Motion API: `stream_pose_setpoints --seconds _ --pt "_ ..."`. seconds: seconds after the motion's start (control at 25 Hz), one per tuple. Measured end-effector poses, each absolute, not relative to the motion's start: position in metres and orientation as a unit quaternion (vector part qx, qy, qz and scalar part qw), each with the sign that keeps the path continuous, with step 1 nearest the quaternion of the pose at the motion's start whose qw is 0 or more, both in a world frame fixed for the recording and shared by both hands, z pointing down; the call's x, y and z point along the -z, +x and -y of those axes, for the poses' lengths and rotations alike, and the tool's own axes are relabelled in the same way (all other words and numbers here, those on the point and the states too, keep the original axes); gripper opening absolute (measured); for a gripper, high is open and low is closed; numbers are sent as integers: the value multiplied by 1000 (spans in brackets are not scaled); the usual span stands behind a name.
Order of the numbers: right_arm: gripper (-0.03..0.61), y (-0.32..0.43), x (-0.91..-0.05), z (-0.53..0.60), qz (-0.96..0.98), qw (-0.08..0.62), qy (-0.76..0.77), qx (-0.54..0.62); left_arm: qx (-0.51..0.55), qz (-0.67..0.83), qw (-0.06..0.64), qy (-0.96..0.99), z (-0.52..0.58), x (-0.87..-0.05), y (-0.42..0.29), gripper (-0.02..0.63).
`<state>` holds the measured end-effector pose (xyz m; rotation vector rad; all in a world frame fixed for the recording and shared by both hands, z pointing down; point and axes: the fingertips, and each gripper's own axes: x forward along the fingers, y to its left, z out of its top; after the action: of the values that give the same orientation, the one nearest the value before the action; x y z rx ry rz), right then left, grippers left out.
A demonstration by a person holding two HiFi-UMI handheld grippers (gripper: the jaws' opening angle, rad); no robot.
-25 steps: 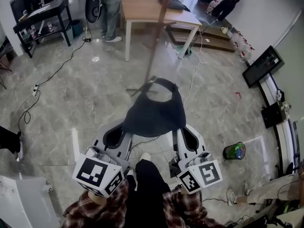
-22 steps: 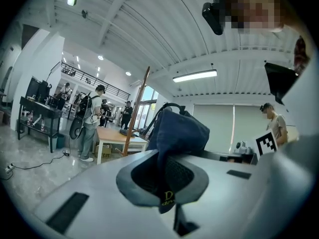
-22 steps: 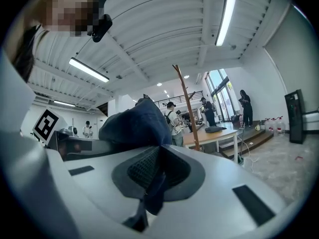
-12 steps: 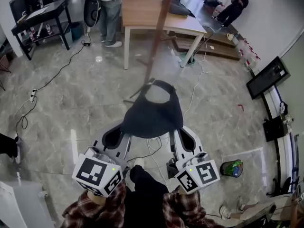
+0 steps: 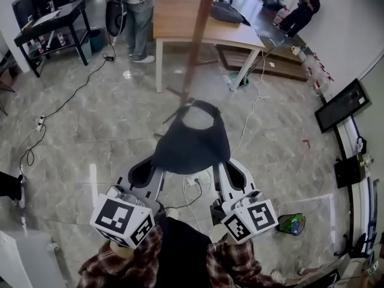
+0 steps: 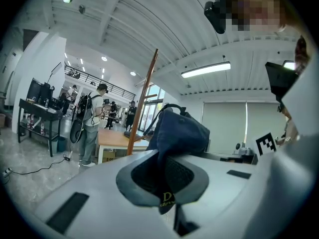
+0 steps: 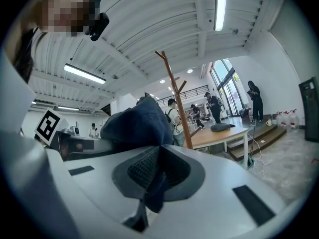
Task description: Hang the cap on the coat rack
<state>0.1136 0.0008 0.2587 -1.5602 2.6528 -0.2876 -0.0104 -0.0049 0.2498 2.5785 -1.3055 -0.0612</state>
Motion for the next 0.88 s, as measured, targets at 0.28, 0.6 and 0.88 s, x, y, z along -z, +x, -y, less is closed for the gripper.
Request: stream_pose_setpoints --seconds 0.28,0.6,0.88 --pt "17 109 -275 56 -851 7 -513 106 17 438 145 887 70 -267 -13 18" --pt "17 90 -287 138 -828 11 -544 131 -1 393 160 906 159 -277 -31 18" --pt "17 72 -299 180 -793 25 -590 150 -30 335 160 928 214 -287 -46 18"
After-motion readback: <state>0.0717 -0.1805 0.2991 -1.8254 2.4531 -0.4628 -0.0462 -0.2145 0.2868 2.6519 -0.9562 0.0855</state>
